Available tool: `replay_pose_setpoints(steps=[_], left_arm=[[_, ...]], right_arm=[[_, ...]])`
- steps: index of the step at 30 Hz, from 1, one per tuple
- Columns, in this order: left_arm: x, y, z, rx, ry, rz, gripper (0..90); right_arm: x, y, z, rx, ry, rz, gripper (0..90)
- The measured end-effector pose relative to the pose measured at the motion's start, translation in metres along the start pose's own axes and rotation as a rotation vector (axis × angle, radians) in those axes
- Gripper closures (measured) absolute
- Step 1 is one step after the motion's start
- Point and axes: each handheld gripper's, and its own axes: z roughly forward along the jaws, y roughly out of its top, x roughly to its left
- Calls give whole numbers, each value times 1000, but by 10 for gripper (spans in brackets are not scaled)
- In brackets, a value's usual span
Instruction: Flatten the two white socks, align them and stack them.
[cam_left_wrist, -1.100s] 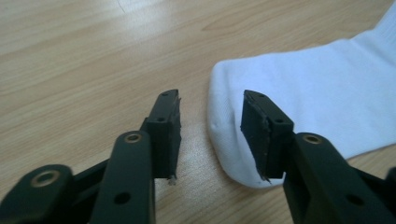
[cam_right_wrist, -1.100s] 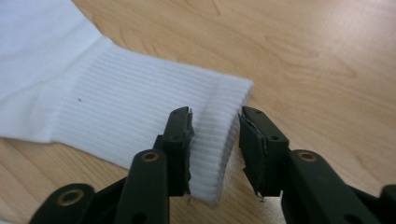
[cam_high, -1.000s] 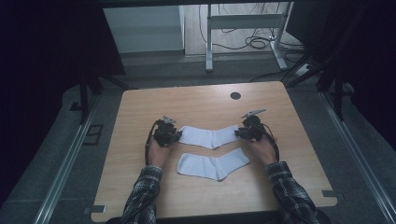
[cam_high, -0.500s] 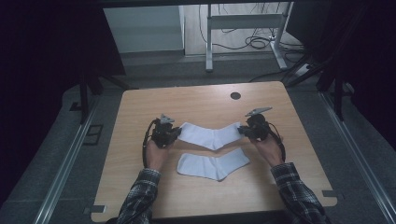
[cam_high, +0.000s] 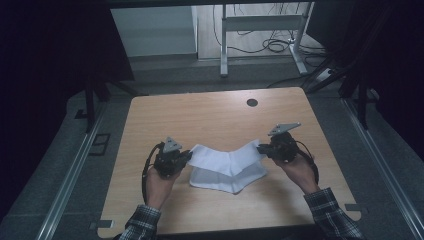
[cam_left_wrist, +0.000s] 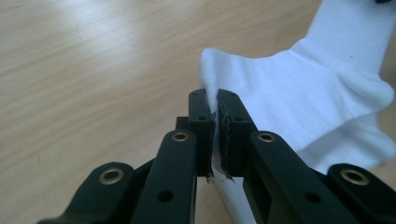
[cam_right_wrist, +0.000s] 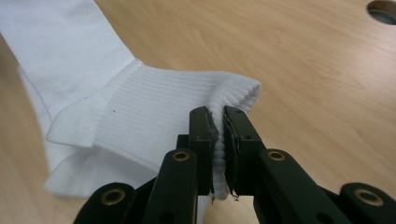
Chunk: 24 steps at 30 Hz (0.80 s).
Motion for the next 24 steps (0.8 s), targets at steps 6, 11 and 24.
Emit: replay_pose_setpoints(steps=[6, 11, 24], left_arm=[[-18, -19, -6, 14, 4, 31, 847], [-26, -34, 3, 45, 31, 50, 846], [-22, -52, 31, 119, 109, 74, 748]], right_arm=[[14, -14, -3, 31, 24, -30, 810], [17, -23, 6, 70, 25, -36, 810], [15, -39, 34, 174, -14, -71, 726]])
